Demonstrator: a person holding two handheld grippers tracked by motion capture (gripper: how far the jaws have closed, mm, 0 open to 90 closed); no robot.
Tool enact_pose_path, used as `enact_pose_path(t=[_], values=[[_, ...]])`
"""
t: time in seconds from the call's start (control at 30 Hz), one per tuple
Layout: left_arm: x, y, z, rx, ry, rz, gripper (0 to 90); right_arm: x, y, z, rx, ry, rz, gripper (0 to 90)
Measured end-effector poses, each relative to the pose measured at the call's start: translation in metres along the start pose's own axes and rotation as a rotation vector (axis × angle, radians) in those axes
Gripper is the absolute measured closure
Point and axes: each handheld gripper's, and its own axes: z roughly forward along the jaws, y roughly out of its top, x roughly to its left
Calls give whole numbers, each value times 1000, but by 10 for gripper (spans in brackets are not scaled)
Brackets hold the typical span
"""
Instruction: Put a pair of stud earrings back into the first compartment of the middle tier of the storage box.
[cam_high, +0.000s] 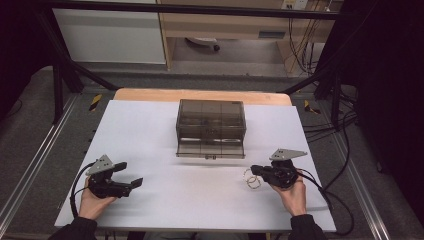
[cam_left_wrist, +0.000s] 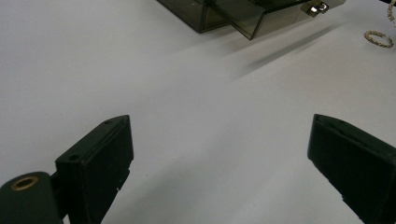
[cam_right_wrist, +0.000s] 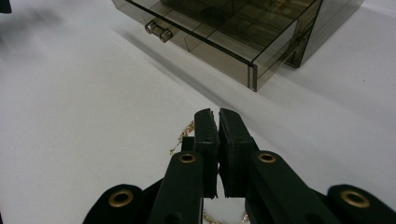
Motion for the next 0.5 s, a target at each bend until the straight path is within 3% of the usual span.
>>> enact_pose_path(t=[0.5], values=[[0, 0, 0, 3, 1, 0, 71, 16, 22, 7, -46, -2, -12, 868]])
